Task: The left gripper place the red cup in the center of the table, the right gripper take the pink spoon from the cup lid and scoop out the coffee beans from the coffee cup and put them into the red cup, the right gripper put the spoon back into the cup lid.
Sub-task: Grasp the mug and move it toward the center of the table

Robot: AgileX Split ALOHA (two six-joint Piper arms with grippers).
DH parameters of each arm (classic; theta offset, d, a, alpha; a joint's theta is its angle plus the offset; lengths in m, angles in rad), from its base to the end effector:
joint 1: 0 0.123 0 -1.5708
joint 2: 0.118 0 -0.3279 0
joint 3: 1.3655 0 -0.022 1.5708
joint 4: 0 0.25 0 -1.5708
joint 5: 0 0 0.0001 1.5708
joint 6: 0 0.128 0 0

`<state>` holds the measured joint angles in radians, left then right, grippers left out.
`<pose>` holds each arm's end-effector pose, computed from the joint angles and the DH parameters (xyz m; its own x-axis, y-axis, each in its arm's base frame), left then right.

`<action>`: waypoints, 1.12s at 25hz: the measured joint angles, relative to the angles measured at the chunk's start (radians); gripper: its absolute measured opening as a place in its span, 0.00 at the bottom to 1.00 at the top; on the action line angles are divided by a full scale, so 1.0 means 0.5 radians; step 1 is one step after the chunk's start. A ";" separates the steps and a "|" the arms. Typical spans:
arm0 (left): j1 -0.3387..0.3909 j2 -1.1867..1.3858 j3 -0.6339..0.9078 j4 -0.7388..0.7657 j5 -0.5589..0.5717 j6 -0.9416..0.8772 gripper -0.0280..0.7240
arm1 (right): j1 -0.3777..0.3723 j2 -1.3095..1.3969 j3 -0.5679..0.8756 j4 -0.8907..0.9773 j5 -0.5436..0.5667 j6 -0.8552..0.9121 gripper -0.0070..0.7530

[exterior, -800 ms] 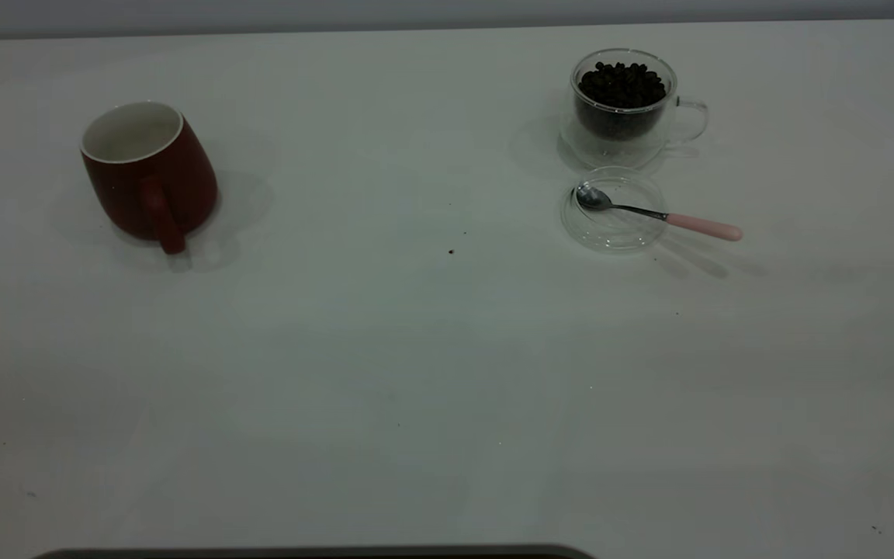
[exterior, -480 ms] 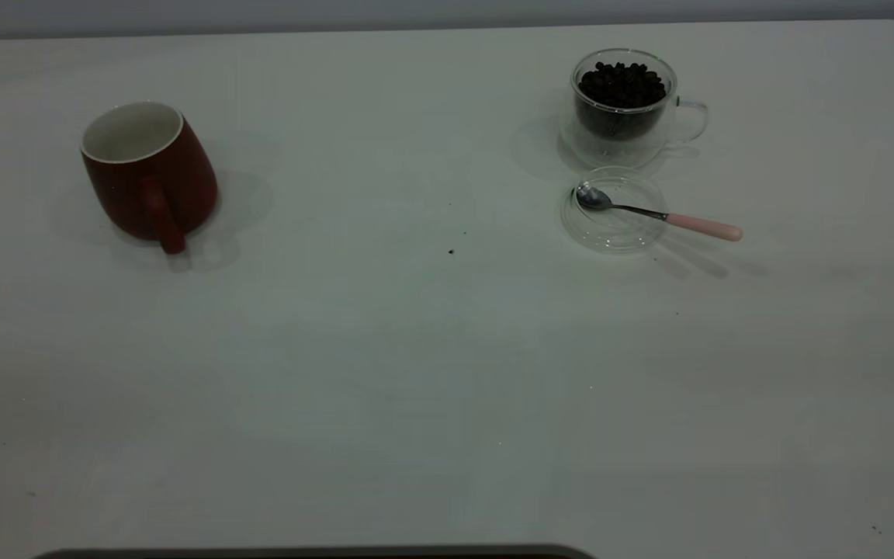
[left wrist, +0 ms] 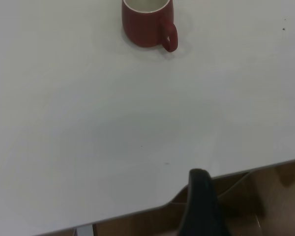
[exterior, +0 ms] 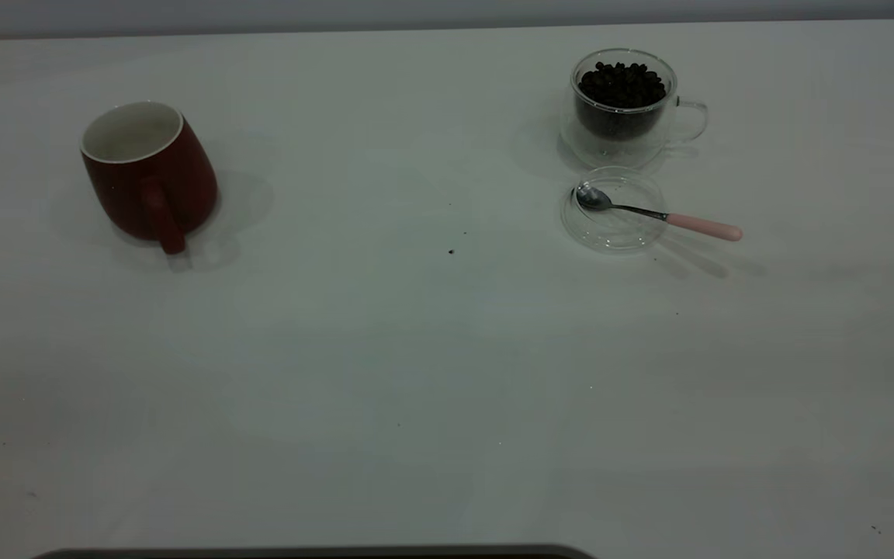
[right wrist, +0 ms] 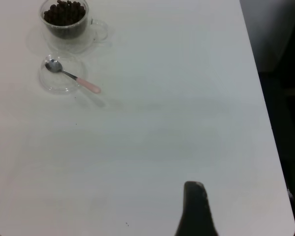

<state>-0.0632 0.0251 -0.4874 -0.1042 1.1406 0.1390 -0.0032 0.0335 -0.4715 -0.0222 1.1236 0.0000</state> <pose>-0.0177 -0.0110 0.2482 -0.5384 0.1291 -0.8328 0.1935 0.9807 0.0269 -0.0132 -0.0025 0.2447 -0.5633 -0.0078 -0.8262 0.0143 0.9997 -0.0192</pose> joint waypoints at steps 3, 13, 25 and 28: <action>0.000 0.000 0.000 0.000 0.000 0.000 0.82 | 0.000 0.000 0.000 0.000 0.000 0.000 0.78; 0.000 0.046 -0.020 0.000 -0.014 -0.011 0.82 | 0.000 0.000 0.000 0.000 0.000 0.000 0.78; 0.000 1.209 -0.767 0.100 -0.198 -0.075 0.82 | 0.000 0.000 0.000 0.000 0.000 0.000 0.78; 0.000 1.567 -0.971 0.133 -0.232 0.029 0.82 | 0.000 0.000 0.000 0.000 0.000 0.000 0.78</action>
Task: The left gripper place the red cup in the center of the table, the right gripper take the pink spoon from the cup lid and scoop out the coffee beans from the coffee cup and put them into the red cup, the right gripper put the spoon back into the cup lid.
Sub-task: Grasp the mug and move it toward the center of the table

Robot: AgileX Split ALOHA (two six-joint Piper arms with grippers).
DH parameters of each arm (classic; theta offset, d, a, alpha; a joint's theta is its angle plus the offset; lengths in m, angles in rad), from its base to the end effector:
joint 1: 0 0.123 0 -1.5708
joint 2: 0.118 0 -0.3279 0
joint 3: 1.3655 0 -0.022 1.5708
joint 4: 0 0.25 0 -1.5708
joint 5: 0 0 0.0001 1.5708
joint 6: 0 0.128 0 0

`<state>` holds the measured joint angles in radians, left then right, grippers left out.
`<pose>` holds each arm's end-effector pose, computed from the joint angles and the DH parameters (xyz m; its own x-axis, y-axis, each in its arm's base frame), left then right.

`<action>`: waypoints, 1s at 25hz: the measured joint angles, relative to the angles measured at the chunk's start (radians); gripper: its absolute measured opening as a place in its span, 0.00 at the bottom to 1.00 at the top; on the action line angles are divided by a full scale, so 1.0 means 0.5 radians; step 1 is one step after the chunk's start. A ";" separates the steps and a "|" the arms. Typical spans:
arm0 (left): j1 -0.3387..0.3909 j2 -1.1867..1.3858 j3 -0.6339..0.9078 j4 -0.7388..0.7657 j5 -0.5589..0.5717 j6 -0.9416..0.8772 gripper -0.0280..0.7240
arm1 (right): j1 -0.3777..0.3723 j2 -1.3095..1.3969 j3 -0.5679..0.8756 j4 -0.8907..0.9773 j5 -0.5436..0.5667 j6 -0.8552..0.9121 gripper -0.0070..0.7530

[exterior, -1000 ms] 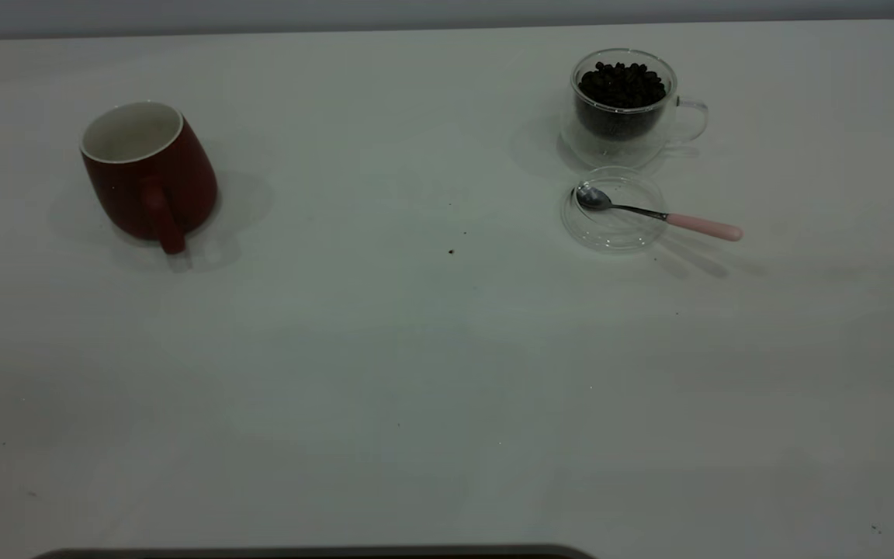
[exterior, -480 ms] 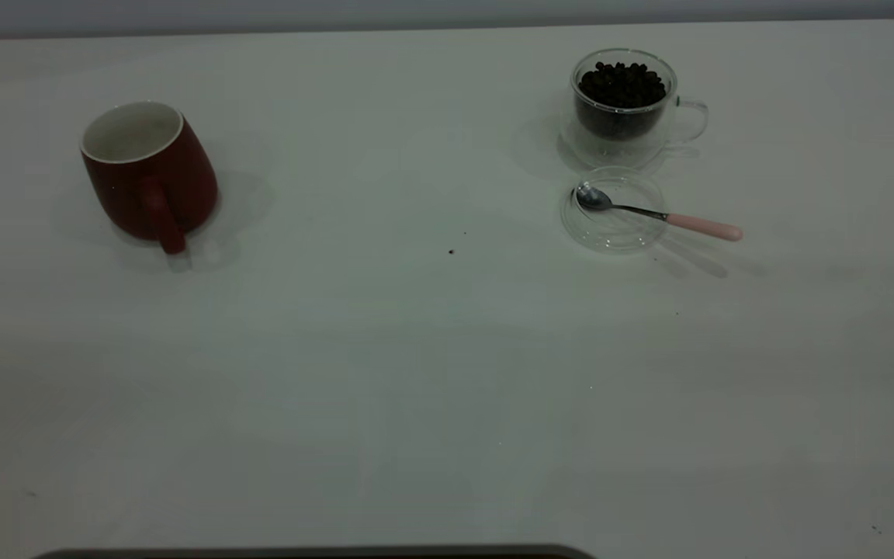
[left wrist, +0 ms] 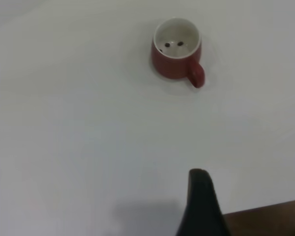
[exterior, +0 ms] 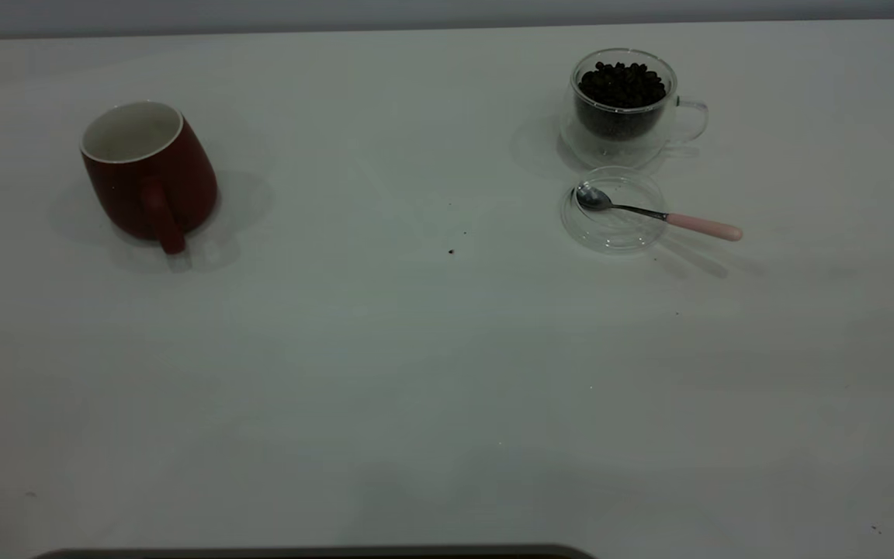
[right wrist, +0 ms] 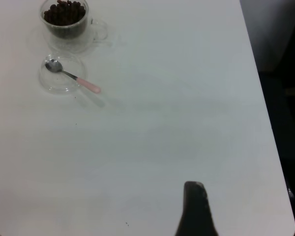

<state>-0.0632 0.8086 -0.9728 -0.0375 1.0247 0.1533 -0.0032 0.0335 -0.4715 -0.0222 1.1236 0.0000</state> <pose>0.1307 -0.0124 0.3793 -0.6791 0.1766 -0.7125 0.1782 0.9813 0.0733 -0.0132 -0.0025 0.2447 -0.5633 -0.0078 -0.8262 0.0143 0.9997 -0.0192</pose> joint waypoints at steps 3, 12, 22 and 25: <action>0.000 0.345 -0.183 0.003 0.000 0.134 0.82 | 0.000 0.000 0.000 0.000 0.002 0.000 0.78; 0.000 1.324 -0.513 0.108 -0.256 0.979 0.82 | 0.000 0.000 0.000 0.000 0.002 0.000 0.78; 0.000 2.239 -0.717 0.511 -0.654 1.880 0.82 | 0.000 0.000 0.000 0.000 0.002 0.000 0.78; 0.000 2.440 -0.732 0.586 -0.827 1.934 0.82 | 0.000 0.000 0.000 0.000 0.002 0.000 0.78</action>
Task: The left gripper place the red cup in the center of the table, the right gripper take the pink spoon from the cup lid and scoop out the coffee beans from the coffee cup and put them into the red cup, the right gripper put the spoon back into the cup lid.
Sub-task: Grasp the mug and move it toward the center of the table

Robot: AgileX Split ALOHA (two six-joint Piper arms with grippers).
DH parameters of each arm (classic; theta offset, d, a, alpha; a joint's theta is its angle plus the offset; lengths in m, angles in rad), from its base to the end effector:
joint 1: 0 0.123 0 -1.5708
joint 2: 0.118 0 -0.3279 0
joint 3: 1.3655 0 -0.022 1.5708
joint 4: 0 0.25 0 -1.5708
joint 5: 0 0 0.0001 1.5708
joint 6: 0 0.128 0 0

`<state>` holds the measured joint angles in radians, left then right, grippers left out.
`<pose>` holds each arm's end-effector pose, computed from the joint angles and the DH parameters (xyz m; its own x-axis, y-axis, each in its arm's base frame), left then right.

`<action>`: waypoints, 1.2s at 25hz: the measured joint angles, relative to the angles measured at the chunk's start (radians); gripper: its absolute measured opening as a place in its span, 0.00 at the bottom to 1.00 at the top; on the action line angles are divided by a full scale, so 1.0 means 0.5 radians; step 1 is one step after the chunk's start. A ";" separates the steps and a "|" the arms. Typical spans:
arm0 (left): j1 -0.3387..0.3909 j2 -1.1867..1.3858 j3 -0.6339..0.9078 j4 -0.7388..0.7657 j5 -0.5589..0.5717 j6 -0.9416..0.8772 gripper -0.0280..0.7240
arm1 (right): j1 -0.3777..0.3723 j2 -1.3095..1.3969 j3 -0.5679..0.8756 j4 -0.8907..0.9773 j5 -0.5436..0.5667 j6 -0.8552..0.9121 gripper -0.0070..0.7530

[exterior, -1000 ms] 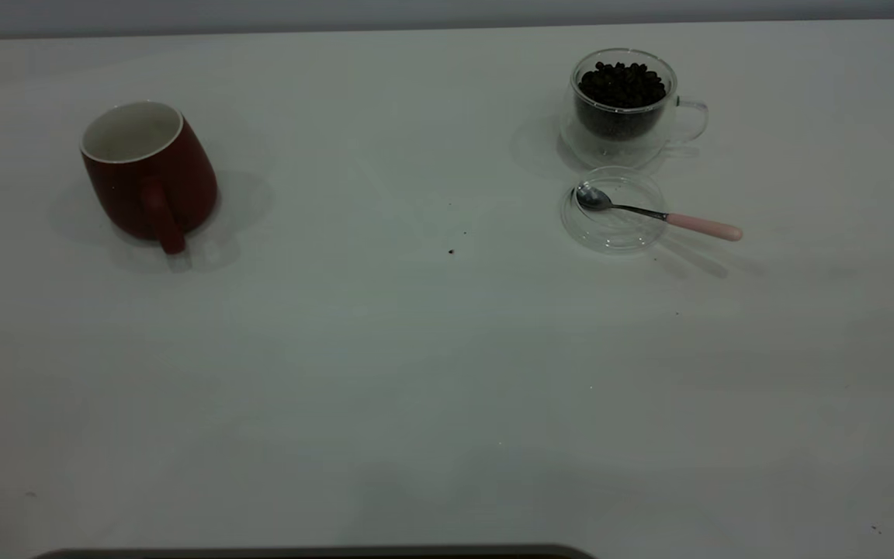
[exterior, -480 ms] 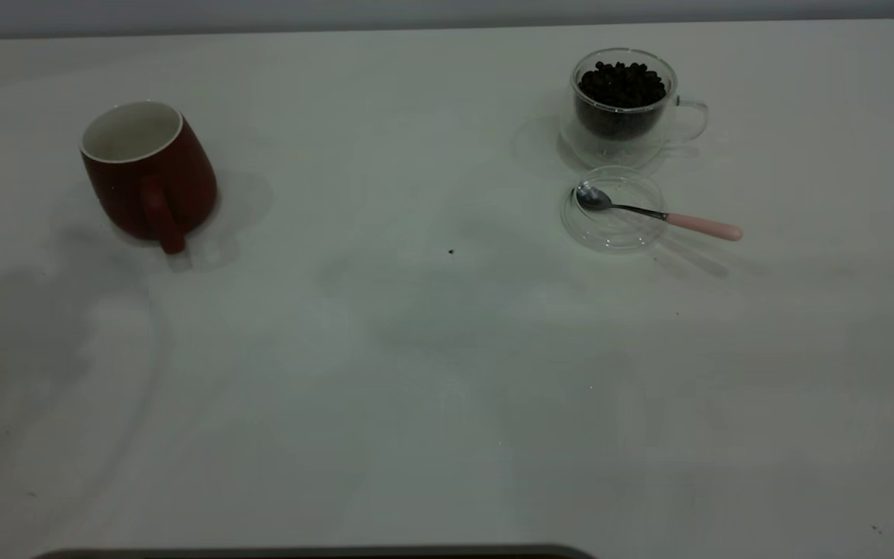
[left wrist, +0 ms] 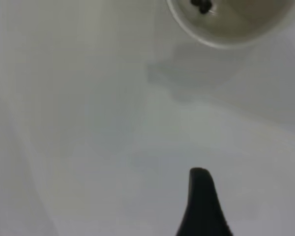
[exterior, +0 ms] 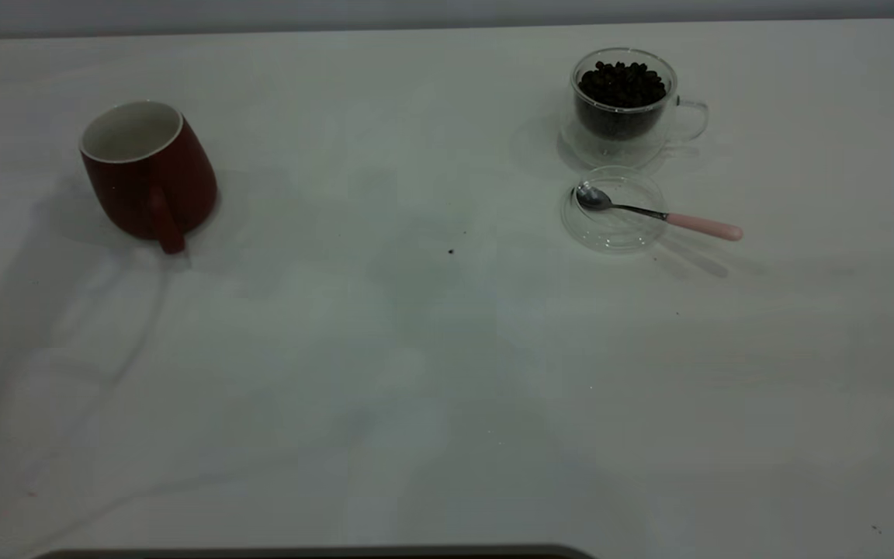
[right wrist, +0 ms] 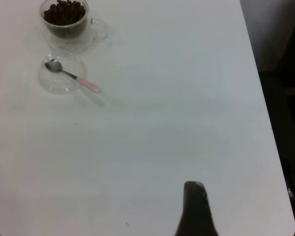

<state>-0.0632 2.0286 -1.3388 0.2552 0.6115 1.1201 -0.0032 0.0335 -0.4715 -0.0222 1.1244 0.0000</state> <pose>0.4432 -0.0094 0.1565 -0.2116 0.9763 0.0446 0.9053 0.1786 0.3853 -0.0133 -0.0025 0.2447 -0.5640 -0.0078 -0.8257 0.0143 0.9997 -0.0192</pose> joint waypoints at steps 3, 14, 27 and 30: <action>0.000 0.138 -0.008 0.025 -0.171 0.049 0.82 | 0.000 0.000 0.000 0.000 0.000 0.000 0.78; 0.000 0.434 -0.010 0.032 -0.392 0.214 0.82 | 0.000 0.000 0.000 0.000 0.000 0.000 0.78; -0.265 0.558 -0.027 0.047 -0.636 -0.100 0.82 | 0.000 0.000 0.000 0.006 0.002 0.000 0.78; -0.363 0.573 -0.027 0.047 -0.717 -0.240 0.82 | 0.000 0.000 0.000 0.006 0.002 0.000 0.78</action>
<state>-0.2448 2.3153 -1.3522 0.2785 0.2528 1.0000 -0.0032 0.0335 -0.4715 -0.0193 1.1254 0.0000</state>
